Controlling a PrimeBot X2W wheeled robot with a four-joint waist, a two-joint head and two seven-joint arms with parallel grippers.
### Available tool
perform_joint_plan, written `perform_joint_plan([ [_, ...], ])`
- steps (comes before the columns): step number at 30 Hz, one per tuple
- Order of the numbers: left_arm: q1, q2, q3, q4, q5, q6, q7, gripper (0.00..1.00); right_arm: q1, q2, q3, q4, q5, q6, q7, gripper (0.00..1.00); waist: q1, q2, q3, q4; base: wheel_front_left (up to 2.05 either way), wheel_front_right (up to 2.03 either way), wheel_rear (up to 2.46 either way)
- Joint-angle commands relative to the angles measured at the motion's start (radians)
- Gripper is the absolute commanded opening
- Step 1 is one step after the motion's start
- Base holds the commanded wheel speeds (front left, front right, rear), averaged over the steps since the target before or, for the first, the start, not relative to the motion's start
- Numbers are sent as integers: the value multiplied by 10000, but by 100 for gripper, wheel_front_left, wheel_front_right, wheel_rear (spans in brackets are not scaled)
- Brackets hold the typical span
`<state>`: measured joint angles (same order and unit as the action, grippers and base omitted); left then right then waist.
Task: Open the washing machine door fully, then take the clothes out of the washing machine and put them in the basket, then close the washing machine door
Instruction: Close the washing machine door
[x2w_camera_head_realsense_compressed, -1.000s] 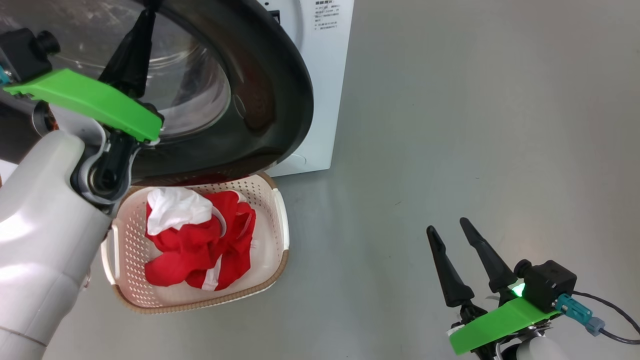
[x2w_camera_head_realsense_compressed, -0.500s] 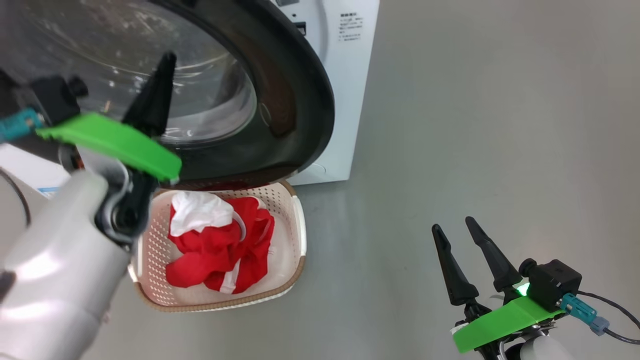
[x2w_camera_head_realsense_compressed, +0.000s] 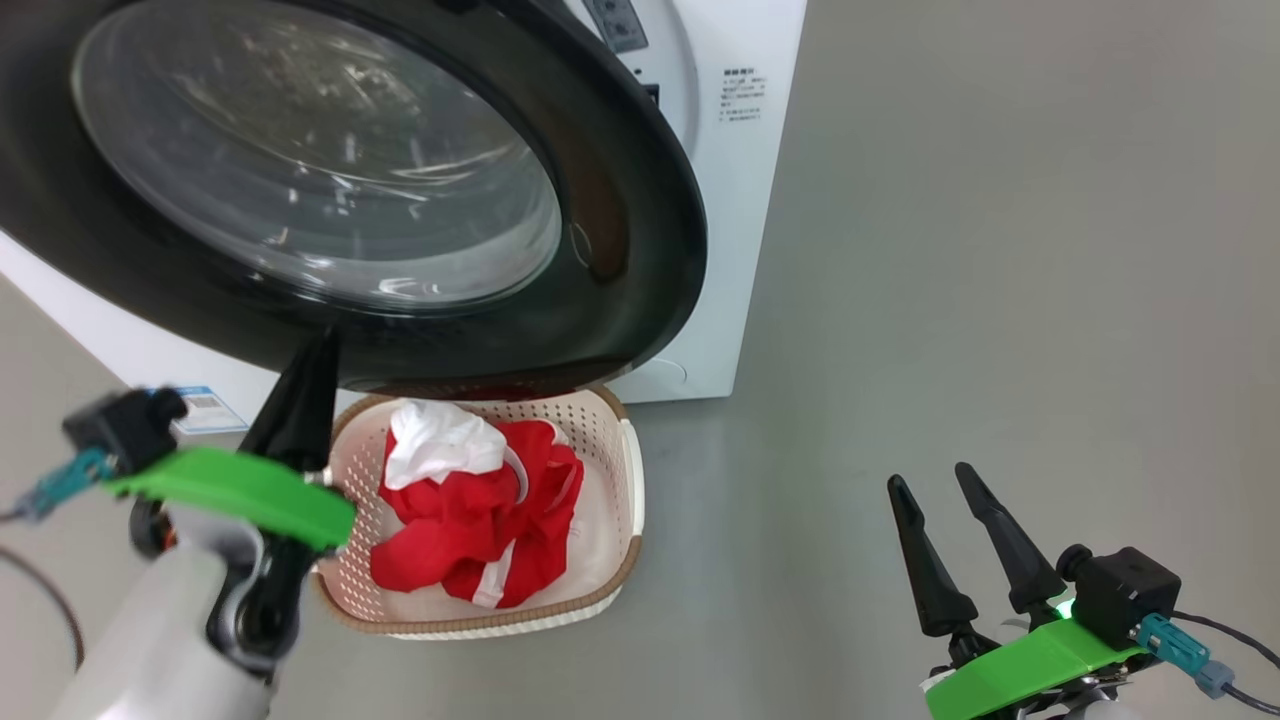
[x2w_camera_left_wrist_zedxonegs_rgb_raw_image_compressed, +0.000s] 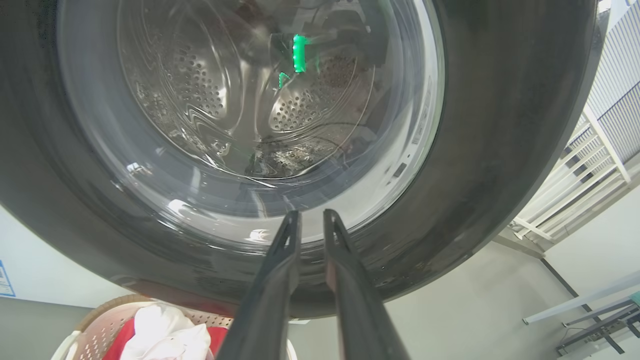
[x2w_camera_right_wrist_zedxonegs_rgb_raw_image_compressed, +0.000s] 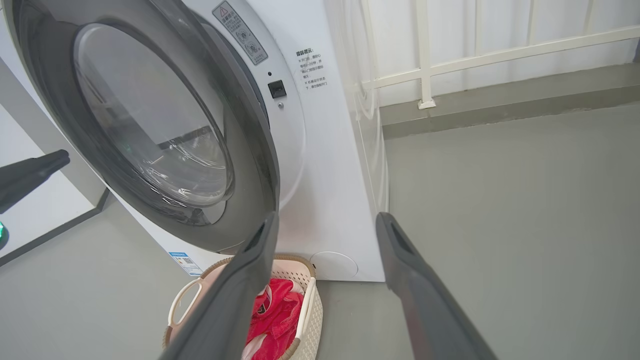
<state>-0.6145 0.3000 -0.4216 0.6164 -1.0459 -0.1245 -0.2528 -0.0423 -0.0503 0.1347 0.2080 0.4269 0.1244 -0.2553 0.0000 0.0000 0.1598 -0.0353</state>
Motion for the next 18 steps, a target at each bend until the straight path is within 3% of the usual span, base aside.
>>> perform_joint_plan([
  [1,52,300,534,-283,183,-61,-89,71,-32,1,142,-233,-129,63,-65,100,0,0,-99,73,0,0,0],
  [4,775,251,1004,-465,720,-61,-89,100,104,1,82,-227,-176,63,-65,100,0,0,-242,97,0,0,0],
  [18,4062,-354,3321,-1766,2987,-61,-89,100,874,-171,-203,-228,-141,63,-65,100,0,0,-921,-51,0,0,0],
])
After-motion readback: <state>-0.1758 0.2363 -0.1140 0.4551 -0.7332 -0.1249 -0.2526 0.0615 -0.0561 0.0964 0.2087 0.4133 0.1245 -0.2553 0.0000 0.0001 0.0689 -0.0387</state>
